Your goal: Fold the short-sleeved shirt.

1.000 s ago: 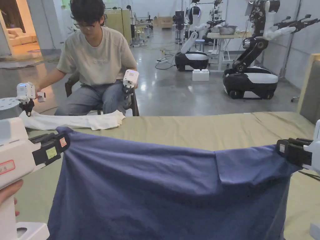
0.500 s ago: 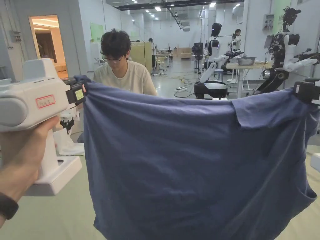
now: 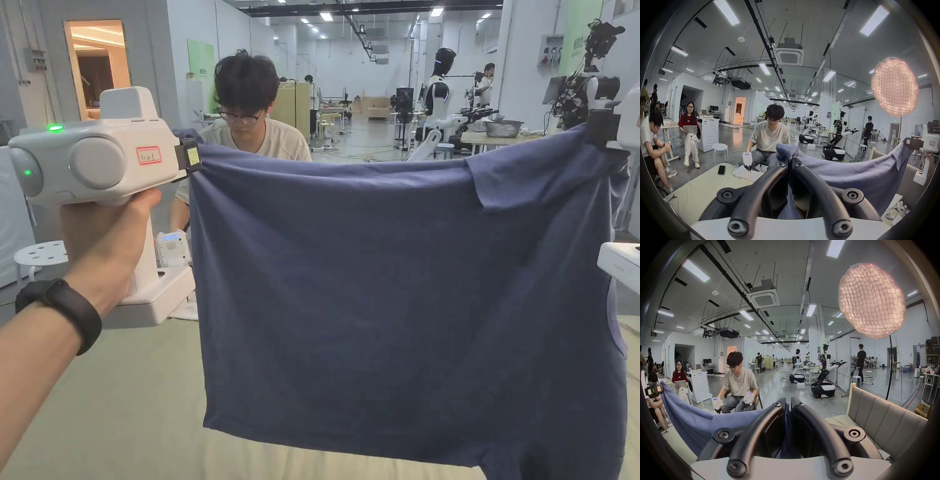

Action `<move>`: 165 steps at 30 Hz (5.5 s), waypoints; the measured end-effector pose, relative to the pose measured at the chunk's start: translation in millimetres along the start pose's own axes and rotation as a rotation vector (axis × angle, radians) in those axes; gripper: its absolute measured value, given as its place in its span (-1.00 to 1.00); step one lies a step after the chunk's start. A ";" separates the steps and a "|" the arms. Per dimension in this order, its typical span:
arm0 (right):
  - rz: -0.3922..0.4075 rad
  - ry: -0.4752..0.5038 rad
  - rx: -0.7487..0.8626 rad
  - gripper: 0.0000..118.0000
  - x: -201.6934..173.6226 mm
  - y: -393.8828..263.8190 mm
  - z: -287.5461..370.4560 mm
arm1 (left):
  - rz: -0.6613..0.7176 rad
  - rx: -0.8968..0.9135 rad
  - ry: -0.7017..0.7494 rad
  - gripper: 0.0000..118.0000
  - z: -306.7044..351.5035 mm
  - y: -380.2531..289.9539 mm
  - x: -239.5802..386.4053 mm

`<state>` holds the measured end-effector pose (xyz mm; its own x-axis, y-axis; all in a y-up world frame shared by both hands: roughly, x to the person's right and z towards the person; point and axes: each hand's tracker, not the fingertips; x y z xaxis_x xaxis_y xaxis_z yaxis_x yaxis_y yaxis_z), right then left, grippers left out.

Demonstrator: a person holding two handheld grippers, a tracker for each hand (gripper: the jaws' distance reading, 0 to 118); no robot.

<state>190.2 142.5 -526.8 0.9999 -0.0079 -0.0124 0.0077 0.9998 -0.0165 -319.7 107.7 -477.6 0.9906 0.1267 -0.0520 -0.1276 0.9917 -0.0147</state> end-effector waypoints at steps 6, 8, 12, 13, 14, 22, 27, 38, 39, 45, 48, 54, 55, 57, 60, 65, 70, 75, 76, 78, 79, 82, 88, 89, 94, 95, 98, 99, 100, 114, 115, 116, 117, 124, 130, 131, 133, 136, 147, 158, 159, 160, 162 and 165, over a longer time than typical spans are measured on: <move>0.002 -0.024 -0.025 -0.94 -2.8 -7.4 -35.5 | -0.013 -0.022 0.006 -1.00 -35.6 -12.2 0.3; 0.008 -0.032 -0.038 -0.94 -4.7 -13.3 -41.5 | -0.006 -0.034 0.006 -1.00 -45.2 -20.7 -1.1; -0.009 -0.011 -0.048 -0.94 -5.0 -37.1 -45.8 | 0.000 -0.085 0.004 -1.00 -54.2 -51.0 -1.4; 0.002 -0.007 -0.063 -0.94 -5.7 -45.4 -47.5 | -0.021 -0.107 0.007 -1.00 -57.0 -61.8 -1.0; 0.014 -0.009 -0.083 -0.94 -6.4 -57.5 -49.3 | -0.032 -0.136 0.012 -1.00 -58.7 -75.8 -0.4; -0.008 0.017 -0.224 -0.94 5.0 -149.3 -31.4 | 0.060 -0.277 -0.031 -1.00 -27.2 -158.9 -4.8; -0.038 0.062 -0.225 -0.94 19.7 -184.9 48.4 | 0.057 -0.253 -0.075 -1.00 44.0 -177.7 -7.5; -0.275 0.044 -0.368 -0.94 47.8 -326.5 276.8 | 0.130 -0.394 -0.133 -1.00 249.0 -304.0 -42.8; -0.281 0.026 -0.386 -0.94 49.1 -339.9 292.8 | 0.144 -0.427 -0.121 -1.00 265.1 -315.5 -46.4; -0.313 0.010 -0.563 -0.94 59.0 -404.2 349.7 | 0.221 -0.536 -0.030 -1.00 333.2 -370.0 -61.8; -0.311 -0.026 -0.645 -0.94 63.0 -428.9 360.8 | 0.227 -0.593 -0.021 -1.00 342.2 -384.5 -69.8; -0.308 -0.039 -0.793 -0.35 64.8 -459.9 358.7 | 0.164 -0.766 -0.003 -0.46 330.2 -403.0 -68.0; -0.311 -0.055 -0.803 0.19 64.7 -462.4 360.1 | 0.152 -0.763 0.017 0.25 328.5 -405.1 -68.1; -0.332 -0.061 -0.811 0.33 69.1 -461.1 358.5 | 0.110 -0.790 0.034 0.79 324.8 -408.6 -66.6; -0.349 -0.061 -0.720 0.33 69.6 -441.7 365.8 | 0.109 -0.684 0.044 0.77 326.8 -391.8 -63.5; -0.256 -0.038 -0.488 0.33 50.5 -387.2 381.6 | 0.031 -0.354 -0.015 0.77 346.4 -332.8 -32.1; -0.098 0.039 -0.279 0.33 15.8 -341.6 404.9 | -0.124 -0.110 -0.024 0.76 376.3 -288.0 8.4; -0.026 0.075 -0.209 -0.46 -6.9 -326.0 414.3 | -0.136 -0.049 -0.073 -0.11 395.9 -269.0 24.8; -0.022 0.078 -0.207 -0.75 -9.2 -325.1 414.8 | -0.135 -0.052 -0.075 -0.39 398.1 -267.4 25.9; -0.012 0.082 -0.199 -0.98 -12.6 -325.3 416.3 | -0.129 -0.047 -0.082 -0.76 399.1 -264.5 23.6; -0.010 0.078 -0.193 -1.00 -13.1 -325.4 415.9 | -0.125 -0.042 -0.084 -0.96 400.4 -264.3 22.5; -0.008 0.084 -0.203 -1.00 -13.6 -325.7 414.5 | -0.120 -0.045 -0.069 -1.00 400.1 -261.2 17.4; -0.025 0.085 -0.222 -1.00 -10.6 -330.0 412.0 | -0.091 -0.078 -0.054 -1.00 396.7 -264.7 6.3; -0.025 0.083 -0.226 -1.00 -10.6 -331.2 412.0 | -0.074 -0.103 -0.049 -1.00 392.6 -267.8 1.6; -0.033 0.093 -0.268 -1.00 -7.6 -339.5 412.0 | -0.006 -0.394 -0.042 -0.15 356.4 -318.6 -40.3; -0.044 0.099 -0.280 -1.00 -6.7 -341.5 411.7 | 0.008 -0.475 -0.040 0.18 345.8 -335.2 -49.6; -0.056 0.102 -0.310 -1.00 -5.4 -348.1 411.5 | 0.054 -0.656 -0.012 0.35 317.6 -378.6 -69.5; -0.052 0.095 -0.320 -1.00 -5.3 -350.1 412.0 | 0.068 -0.738 0.007 0.35 305.9 -391.0 -74.4; -0.052 0.091 -0.329 -1.00 -4.9 -351.6 412.5 | 0.078 -0.764 0.026 0.35 298.2 -401.8 -77.7; -0.097 -0.074 -0.712 0.03 37.2 -386.1 384.9 | -0.068 -1.002 -0.007 -0.63 252.1 -447.0 -58.5; -0.103 -0.078 -0.778 0.45 43.1 -394.7 377.4 | -0.089 -1.005 -0.007 -0.63 251.3 -448.4 -56.2; -0.091 -0.082 -0.807 0.44 49.2 -408.1 372.0 | -0.092 -1.012 -0.007 -0.63 250.2 -450.2 -54.5; -0.092 -0.087 -0.816 0.41 53.1 -417.9 369.5 | -0.093 -1.013 -0.004 -0.63 254.6 -446.0 -47.7; -0.037 -0.072 -1.101 0.38 58.9 -469.6 337.6 | -0.077 -1.014 -0.006 -0.63 259.9 -442.3 -45.0; -0.081 -0.027 -1.069 -0.81 59.9 -468.7 338.2 | -0.064 -0.963 -0.040 -0.92 273.1 -421.6 -40.1; -0.092 -0.026 -1.042 -0.85 60.1 -461.5 342.3 | -0.034 -0.946 -0.053 -0.93 276.6 -414.6 -37.8; -0.167 -0.009 -0.998 -0.87 63.3 -449.9 343.7 | -0.028 -0.905 -0.051 -0.93 275.8 -408.2 -40.5; -0.207 0.005 -0.892 -0.87 67.7 -427.5 331.2 | -0.014 -0.826 -0.064 -0.93 264.2 -387.6 -42.0; -0.258 -0.019 -0.823 -0.87 68.5 -407.8 153.8 | 0.082 -0.796 -0.050 -0.93 80.1 -371.8 -46.3; -0.254 -0.028 -0.839 0.14 64.1 -436.4 132.8 | 0.053 -0.710 0.013 0.58 56.3 -388.3 -29.8; -0.255 -0.017 -0.794 0.14 64.2 -427.7 142.2 | 0.052 -0.659 -0.004 0.58 70.6 -378.7 -28.4; -0.261 -0.005 -0.735 0.14 63.4 -419.2 154.2 | 0.055 -0.605 -0.034 0.58 87.8 -366.7 -26.8; -0.266 0.033 -0.641 0.14 59.8 -400.3 183.4 | 0.040 -0.486 -0.062 0.58 126.1 -342.1 -24.4; -0.238 0.064 -0.520 0.13 49.1 -372.7 228.9 | -0.036 -0.345 -0.070 0.57 183.8 -312.5 -13.5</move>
<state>239.3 -226.8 -292.4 0.9685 -0.2487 -0.0088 0.2087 0.8310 -0.5156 -284.0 -200.1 -288.7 0.9943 0.1043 0.0227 -0.0896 0.9315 -0.3527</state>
